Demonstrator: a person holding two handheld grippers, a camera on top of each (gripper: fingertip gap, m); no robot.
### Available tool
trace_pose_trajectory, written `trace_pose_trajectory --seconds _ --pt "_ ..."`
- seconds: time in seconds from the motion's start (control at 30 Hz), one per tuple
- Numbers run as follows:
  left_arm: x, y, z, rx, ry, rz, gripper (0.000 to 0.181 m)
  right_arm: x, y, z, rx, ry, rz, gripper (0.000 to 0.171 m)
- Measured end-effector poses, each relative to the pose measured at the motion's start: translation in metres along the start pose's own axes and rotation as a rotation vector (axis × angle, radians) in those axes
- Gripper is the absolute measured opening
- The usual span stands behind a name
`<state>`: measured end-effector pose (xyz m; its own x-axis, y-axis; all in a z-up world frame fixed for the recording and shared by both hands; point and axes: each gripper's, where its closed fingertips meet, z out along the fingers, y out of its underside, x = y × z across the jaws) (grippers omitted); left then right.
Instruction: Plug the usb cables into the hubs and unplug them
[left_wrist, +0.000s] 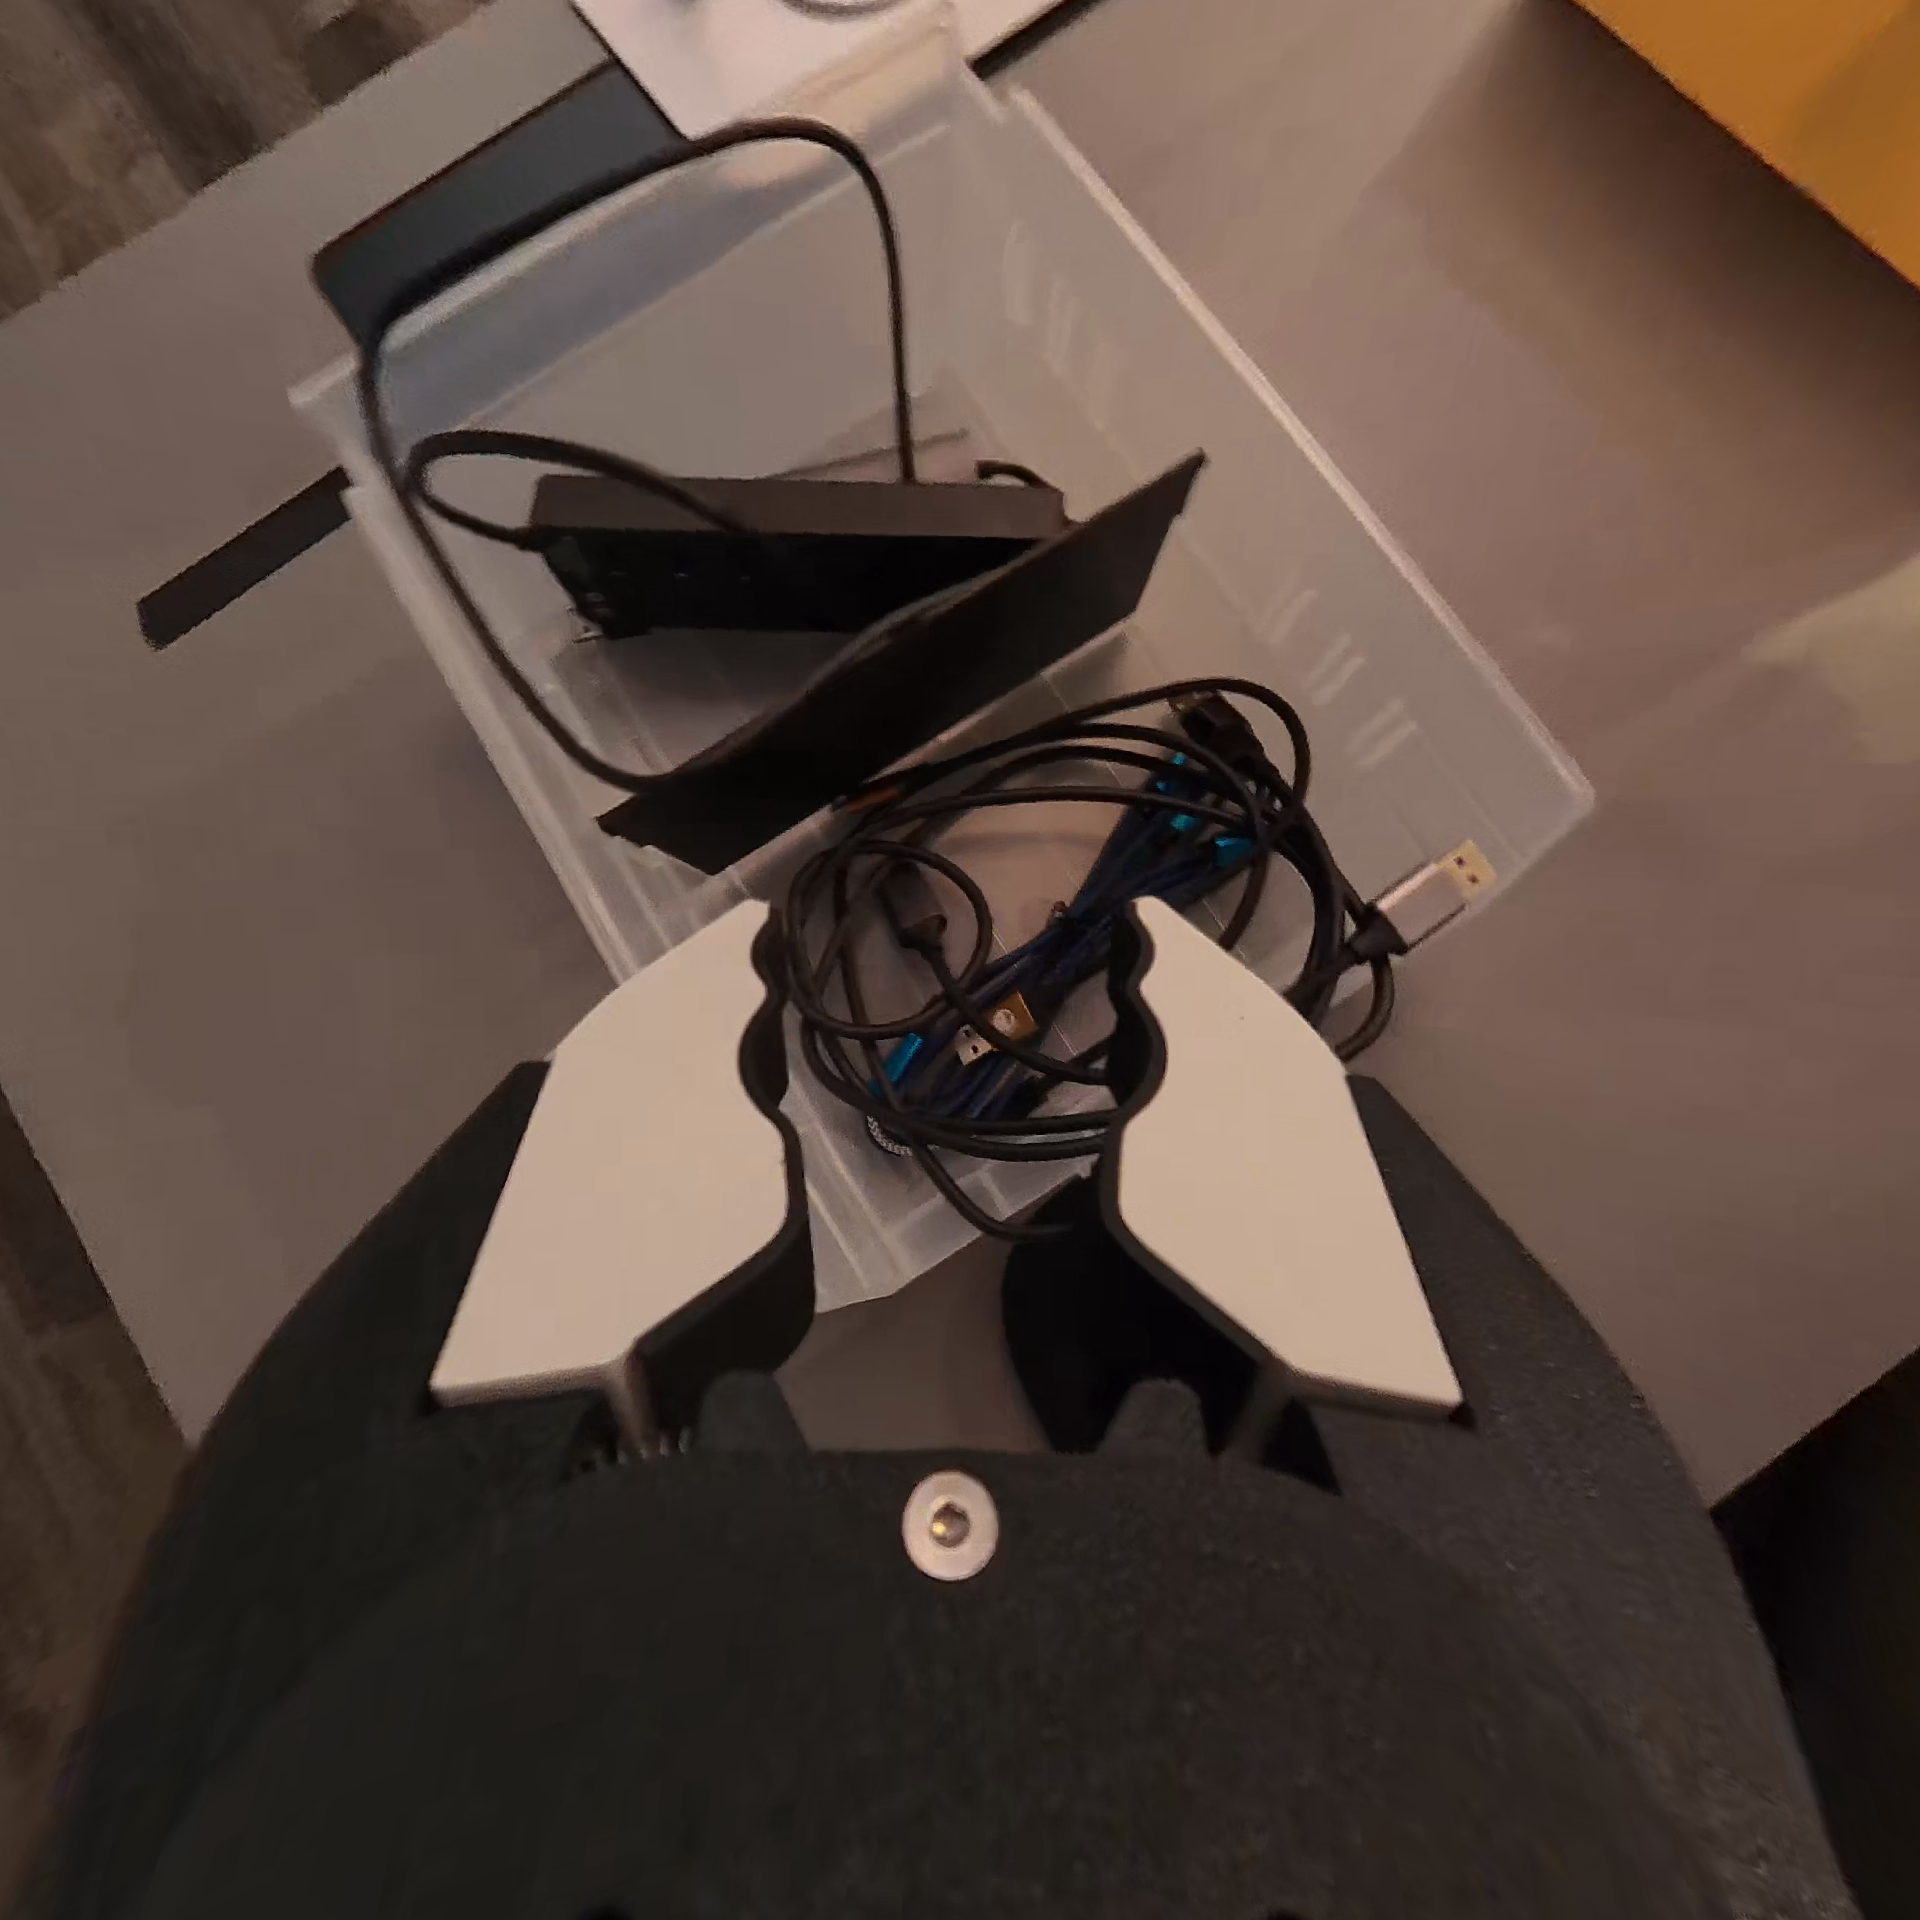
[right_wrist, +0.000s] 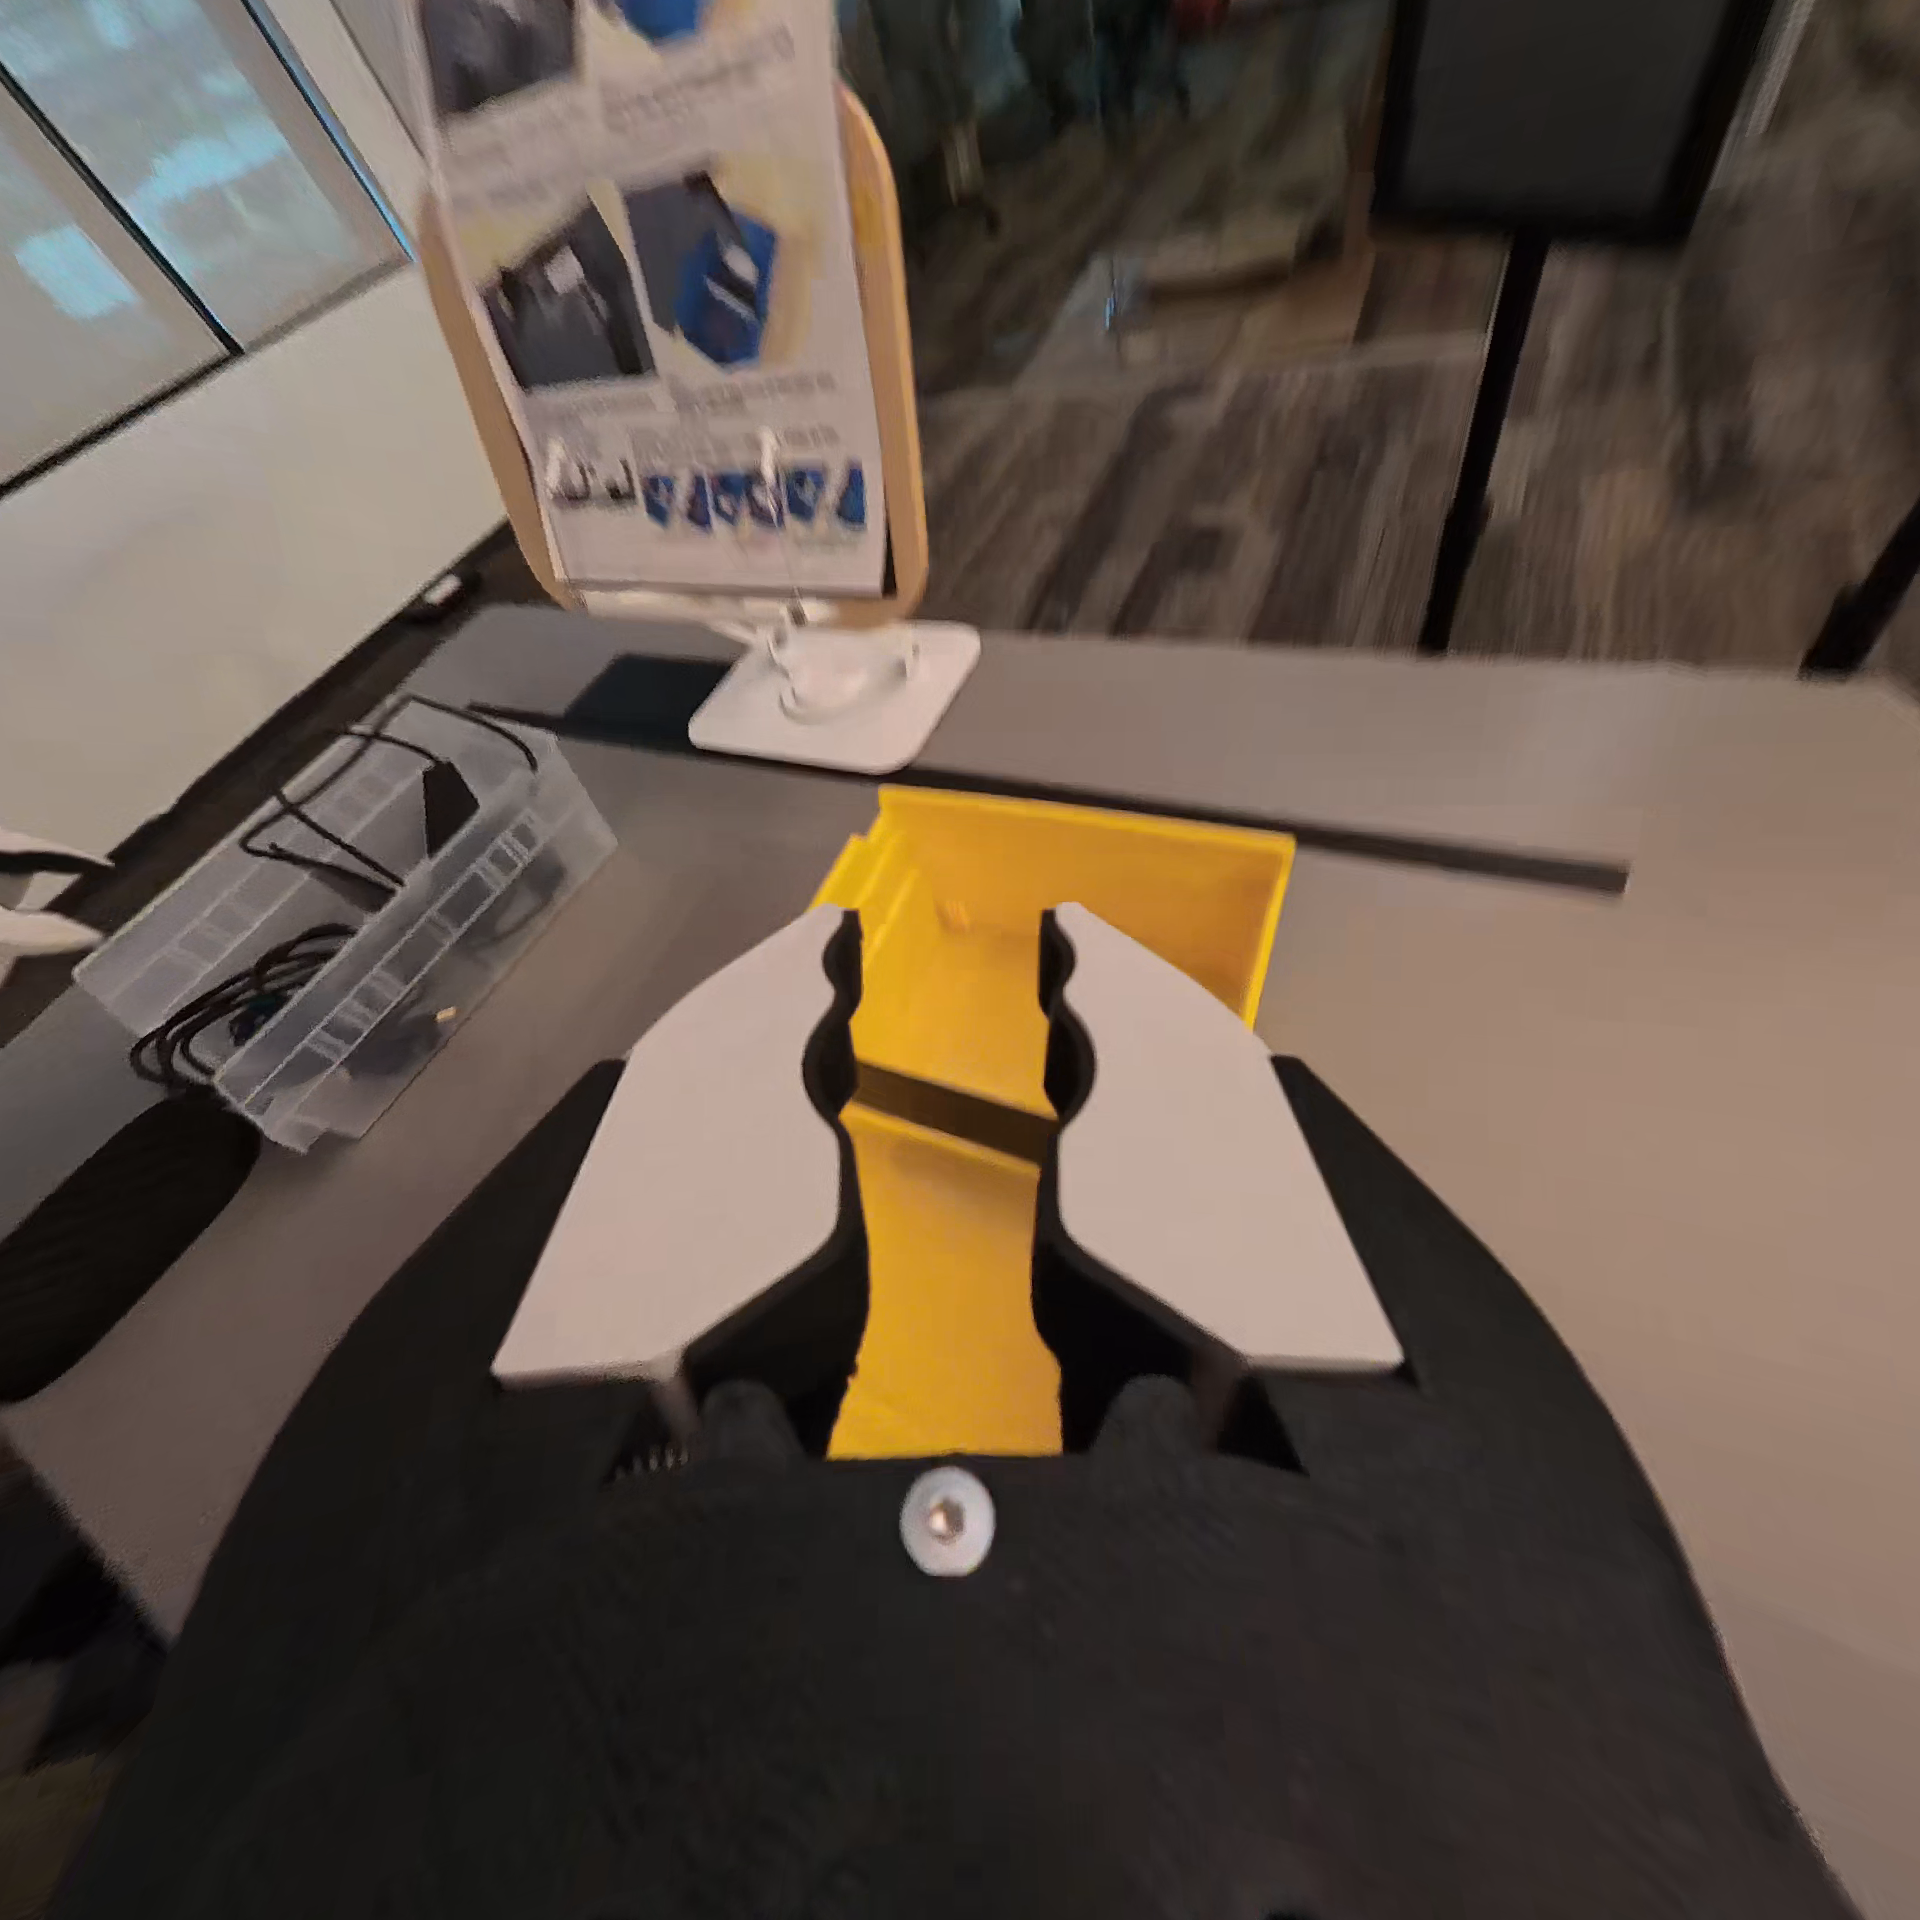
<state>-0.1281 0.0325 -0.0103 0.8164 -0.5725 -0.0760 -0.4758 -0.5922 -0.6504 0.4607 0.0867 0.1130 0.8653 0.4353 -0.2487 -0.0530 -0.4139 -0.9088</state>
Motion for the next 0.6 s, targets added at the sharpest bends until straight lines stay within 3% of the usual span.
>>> trace_pose_trajectory --seconds 0.17,0.33,0.47,0.53,0.6 --pt "0.014 0.007 0.019 -0.098 -0.036 0.164 0.055 -0.040 -0.033 -0.010 0.214 -0.130 -0.121 0.031" --pt "0.035 0.013 0.049 -0.160 0.072 0.226 0.043 -0.068 -0.048 -0.012 0.396 -0.248 -0.204 0.032" --pt "0.019 0.030 0.078 -0.297 -0.037 0.406 0.043 -0.079 -0.053 -0.013 0.497 -0.235 -0.285 0.001" --pt "0.018 0.033 0.090 -0.319 -0.024 0.446 0.040 -0.096 -0.054 -0.017 0.522 -0.340 -0.301 0.001" --pt "0.021 0.037 0.096 -0.333 0.021 0.458 0.034 -0.099 -0.055 -0.018 0.553 -0.339 -0.327 0.003"
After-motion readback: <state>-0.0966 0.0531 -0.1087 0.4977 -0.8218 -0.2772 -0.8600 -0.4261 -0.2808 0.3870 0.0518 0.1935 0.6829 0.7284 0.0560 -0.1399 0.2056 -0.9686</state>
